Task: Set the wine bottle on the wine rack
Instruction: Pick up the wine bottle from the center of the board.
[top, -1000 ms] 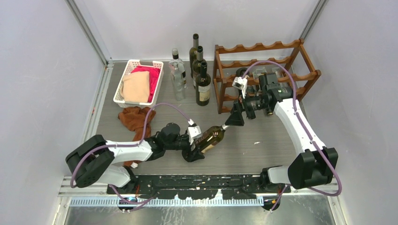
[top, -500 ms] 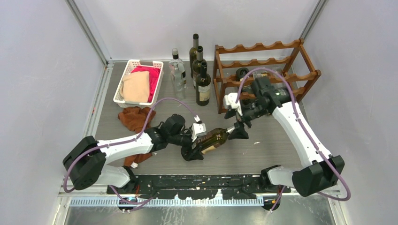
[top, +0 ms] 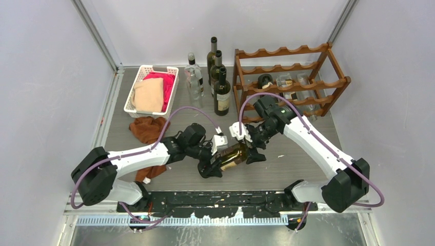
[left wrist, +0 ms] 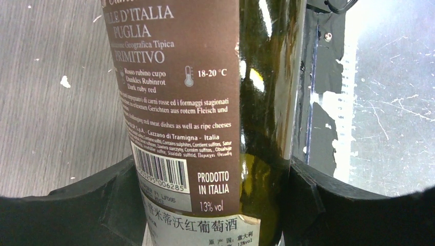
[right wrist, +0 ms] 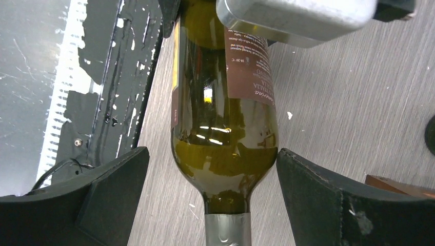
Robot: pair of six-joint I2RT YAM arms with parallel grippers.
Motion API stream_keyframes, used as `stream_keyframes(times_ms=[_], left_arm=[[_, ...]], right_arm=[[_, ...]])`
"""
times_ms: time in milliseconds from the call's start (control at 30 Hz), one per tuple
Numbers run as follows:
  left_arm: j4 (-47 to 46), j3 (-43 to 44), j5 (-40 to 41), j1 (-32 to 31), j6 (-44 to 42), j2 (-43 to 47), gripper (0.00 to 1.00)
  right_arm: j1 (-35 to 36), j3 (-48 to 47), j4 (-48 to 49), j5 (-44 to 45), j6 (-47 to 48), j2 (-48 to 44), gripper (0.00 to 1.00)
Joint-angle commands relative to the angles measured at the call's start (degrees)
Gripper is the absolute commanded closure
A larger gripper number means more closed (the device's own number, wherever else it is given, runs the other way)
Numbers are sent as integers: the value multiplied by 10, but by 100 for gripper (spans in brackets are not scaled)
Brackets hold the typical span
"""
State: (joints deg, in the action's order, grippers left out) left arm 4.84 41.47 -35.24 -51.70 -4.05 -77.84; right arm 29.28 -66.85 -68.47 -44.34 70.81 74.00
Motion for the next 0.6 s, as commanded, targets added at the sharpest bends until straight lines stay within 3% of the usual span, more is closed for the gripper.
stream_keyframes(times_ms=[0, 567], left_arm=[[-37, 45, -40, -5, -7, 5, 100], [-58, 37, -49, -14, -5, 10, 100]], right_arm=[[19, 11, 48, 30, -10, 4, 0], [41, 49, 109, 69, -32, 3, 0]])
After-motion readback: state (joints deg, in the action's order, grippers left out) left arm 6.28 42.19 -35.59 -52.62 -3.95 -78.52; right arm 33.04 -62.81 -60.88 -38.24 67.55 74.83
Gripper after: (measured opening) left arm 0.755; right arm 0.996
